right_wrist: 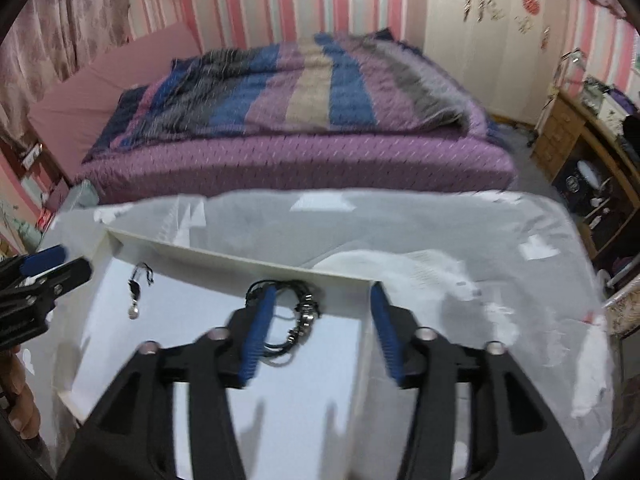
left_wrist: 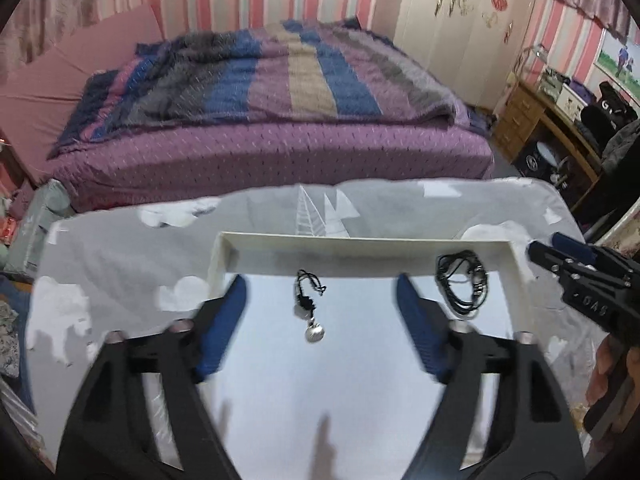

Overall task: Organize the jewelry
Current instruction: 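Open right tool to drop bracelet in tray while left tool releases pendant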

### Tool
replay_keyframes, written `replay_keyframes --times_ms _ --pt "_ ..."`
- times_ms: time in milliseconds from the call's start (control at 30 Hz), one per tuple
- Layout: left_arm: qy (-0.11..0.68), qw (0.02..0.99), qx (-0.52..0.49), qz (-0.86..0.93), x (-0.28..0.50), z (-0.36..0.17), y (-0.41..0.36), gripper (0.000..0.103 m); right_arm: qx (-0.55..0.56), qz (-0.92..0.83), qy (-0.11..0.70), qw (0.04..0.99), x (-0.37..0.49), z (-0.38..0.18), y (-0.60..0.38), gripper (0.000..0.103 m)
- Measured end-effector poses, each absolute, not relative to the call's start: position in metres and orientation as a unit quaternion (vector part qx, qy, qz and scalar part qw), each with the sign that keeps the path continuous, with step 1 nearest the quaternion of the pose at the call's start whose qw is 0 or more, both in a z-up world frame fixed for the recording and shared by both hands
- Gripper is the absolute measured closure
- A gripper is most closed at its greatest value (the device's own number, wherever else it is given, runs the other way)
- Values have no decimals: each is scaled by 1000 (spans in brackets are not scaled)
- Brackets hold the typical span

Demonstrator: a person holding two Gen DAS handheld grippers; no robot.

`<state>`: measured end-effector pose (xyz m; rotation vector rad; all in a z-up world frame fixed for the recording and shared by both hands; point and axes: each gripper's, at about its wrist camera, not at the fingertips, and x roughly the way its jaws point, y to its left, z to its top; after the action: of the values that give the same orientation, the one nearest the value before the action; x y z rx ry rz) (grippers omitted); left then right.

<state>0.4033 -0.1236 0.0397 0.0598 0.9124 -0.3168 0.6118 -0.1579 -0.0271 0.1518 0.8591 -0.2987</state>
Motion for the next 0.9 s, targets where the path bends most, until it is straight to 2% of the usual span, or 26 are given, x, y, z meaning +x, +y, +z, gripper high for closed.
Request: replay_keyframes --times_ms 100,233,500,567,600,900 --pt "414 899 26 -144 373 67 -104 4 63 -154 390 906 579 0 -157 34" --pt "395 909 28 -130 334 89 -83 3 70 -156 366 915 536 21 -153 14" --pt "381 917 31 -118 257 101 -46 3 69 -148 342 925 464 37 -140 13" --pt "370 922 29 -109 236 103 -37 3 68 -151 334 928 443 39 -139 9" --pt "367 924 29 -108 229 103 -35 3 67 -153 331 929 435 39 -139 4" --pt "366 924 29 -104 176 80 -17 3 81 -184 312 929 370 16 -147 3"
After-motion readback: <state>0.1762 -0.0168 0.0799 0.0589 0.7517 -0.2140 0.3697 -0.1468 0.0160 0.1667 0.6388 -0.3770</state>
